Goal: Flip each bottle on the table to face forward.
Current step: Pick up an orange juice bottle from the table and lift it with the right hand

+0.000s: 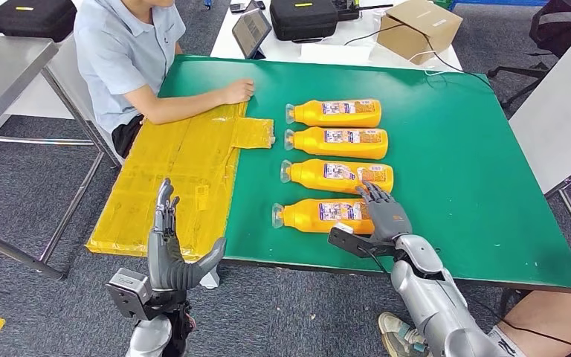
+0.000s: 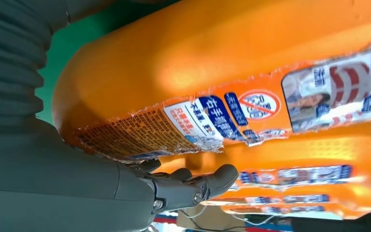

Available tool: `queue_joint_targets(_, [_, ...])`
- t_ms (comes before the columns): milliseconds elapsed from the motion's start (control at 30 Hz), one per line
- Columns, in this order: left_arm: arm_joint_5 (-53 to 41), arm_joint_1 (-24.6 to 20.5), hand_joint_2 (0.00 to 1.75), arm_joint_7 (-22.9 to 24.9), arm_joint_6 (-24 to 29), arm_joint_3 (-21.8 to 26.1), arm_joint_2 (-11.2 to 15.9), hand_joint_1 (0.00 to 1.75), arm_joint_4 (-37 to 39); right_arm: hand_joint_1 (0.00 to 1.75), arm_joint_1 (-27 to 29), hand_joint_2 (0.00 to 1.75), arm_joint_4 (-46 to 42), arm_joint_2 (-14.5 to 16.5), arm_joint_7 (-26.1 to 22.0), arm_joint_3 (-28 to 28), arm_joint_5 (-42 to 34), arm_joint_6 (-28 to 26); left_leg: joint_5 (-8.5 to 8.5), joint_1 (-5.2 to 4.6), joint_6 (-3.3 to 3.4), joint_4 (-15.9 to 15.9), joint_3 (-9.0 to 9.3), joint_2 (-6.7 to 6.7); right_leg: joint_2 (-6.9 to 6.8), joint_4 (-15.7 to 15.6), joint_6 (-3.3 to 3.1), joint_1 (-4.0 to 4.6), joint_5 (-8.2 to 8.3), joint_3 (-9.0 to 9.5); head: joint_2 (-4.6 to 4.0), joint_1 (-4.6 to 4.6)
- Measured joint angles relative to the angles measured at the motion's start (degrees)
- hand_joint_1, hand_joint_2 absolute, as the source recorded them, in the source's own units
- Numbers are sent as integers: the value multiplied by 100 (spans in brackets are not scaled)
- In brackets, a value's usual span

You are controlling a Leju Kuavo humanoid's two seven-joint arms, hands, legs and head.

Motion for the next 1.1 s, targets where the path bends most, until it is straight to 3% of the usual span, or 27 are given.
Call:
queue_joint_targets(33, [1, -8, 175, 1, -2, -1, 0, 0, 4, 170, -59, 175, 87, 24, -2, 47, 39, 44, 0, 0, 0, 0, 2, 6, 1, 0, -4, 1, 2, 0, 0, -1])
queue_joint_targets(67, [1, -15, 175, 1, -2, -2, 0, 0, 6, 174, -124, 175, 179, 42, -3, 103, 90, 95, 0, 1, 0, 0, 5, 13, 3, 0, -7, 1, 4, 2, 0, -1])
queue_joint_targets(367, [8, -15, 175, 1, 2, -3, 3, 0, -10, 175, -512, 175, 654, 102, -104, 499, 25, 517, -1, 1, -2, 0, 37, 26, 14, -2, -8, 8, 5, 29, 0, 1])
queue_joint_targets(833, [8, 123, 175, 1, 33, -2, 18, 0, -203, 175, -501, 175, 775, 90, -257, 588, -317, 560, -5, 2, -2, -1, 78, 25, 14, -4, -8, 9, 3, 65, 0, 1])
queue_joint_targets(900, [14, 142, 175, 1, 58, 0, 24, 0, -235, 175, -462, 175, 779, 87, -404, 572, -547, 561, -5, 2, -2, -1, 83, 26, 14, -5, -8, 9, 3, 71, 0, 2])
queue_joint_targets(1000, [317, 231, 175, 121, -60, 18, 26, 0, -314, 175, -223, 175, 624, 116, -995, 406, -1415, 574, -7, 2, -3, -1, 89, 25, 14, -5, -8, 12, 3, 80, 0, 3])
queue_joint_targets(1100, [1623, 368, 175, 736, -696, 166, -9, 0, -343, 175, 298, 175, -48, 252, -1419, 152, -2448, 654, -8, 3, -3, -2, 80, 24, 14, -4, -8, 14, 3, 73, 0, 0])
